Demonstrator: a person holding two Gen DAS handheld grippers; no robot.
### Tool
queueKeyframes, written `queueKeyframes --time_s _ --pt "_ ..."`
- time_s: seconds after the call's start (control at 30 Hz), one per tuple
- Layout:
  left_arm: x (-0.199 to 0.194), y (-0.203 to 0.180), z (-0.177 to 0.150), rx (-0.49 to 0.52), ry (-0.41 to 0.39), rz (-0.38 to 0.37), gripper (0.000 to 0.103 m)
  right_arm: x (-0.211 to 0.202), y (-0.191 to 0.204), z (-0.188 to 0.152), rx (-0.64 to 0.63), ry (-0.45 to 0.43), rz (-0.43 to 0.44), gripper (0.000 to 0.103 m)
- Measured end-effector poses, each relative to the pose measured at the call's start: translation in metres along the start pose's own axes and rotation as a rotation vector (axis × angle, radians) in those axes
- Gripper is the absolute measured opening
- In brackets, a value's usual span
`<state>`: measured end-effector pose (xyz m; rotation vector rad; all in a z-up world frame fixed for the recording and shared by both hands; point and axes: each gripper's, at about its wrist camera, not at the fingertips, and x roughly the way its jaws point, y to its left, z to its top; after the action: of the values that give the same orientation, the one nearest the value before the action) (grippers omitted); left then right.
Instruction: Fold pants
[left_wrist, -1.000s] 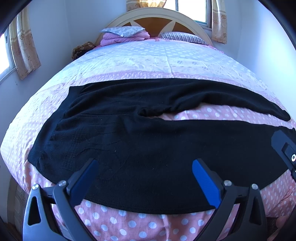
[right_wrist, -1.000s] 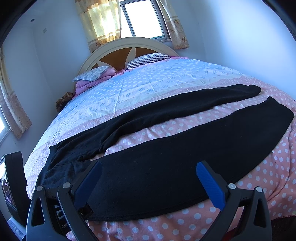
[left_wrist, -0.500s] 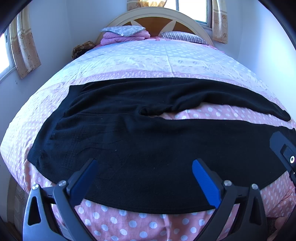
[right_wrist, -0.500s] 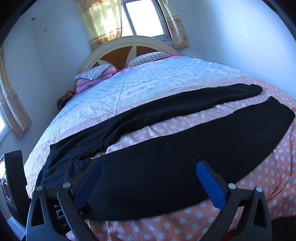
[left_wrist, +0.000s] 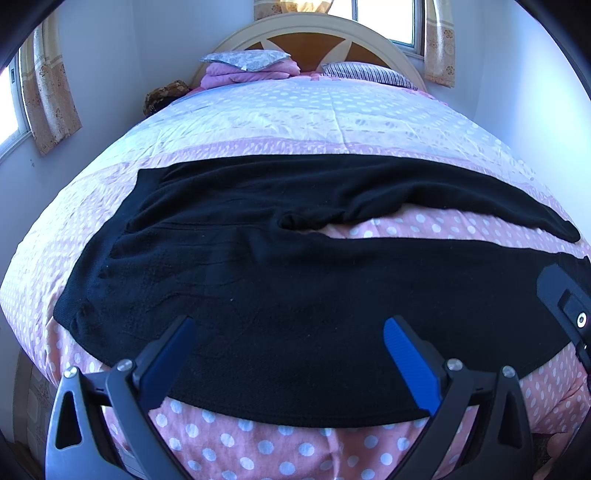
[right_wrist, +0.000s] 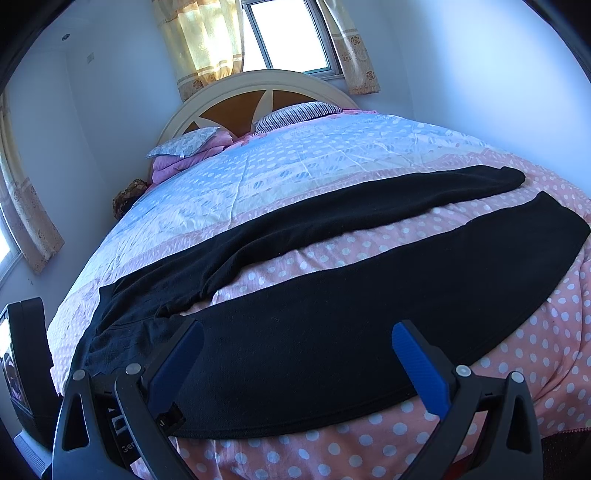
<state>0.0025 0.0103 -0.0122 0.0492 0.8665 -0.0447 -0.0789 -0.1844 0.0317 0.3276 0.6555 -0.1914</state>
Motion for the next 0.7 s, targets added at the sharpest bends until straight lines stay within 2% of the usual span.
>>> queueKeyframes --time_s 0.47,0.7 --pt "0.005 0.004 0.005 -0.007 0.008 0.003 0.103 0.005 0.005 0.001 -0.012 0.012 0.002 0.102" --pt "0.017 0.029 0.018 -0.001 0.038 0.002 0.103 0.014 0.007 0.007 -0.031 0.020 0.001 0.102"
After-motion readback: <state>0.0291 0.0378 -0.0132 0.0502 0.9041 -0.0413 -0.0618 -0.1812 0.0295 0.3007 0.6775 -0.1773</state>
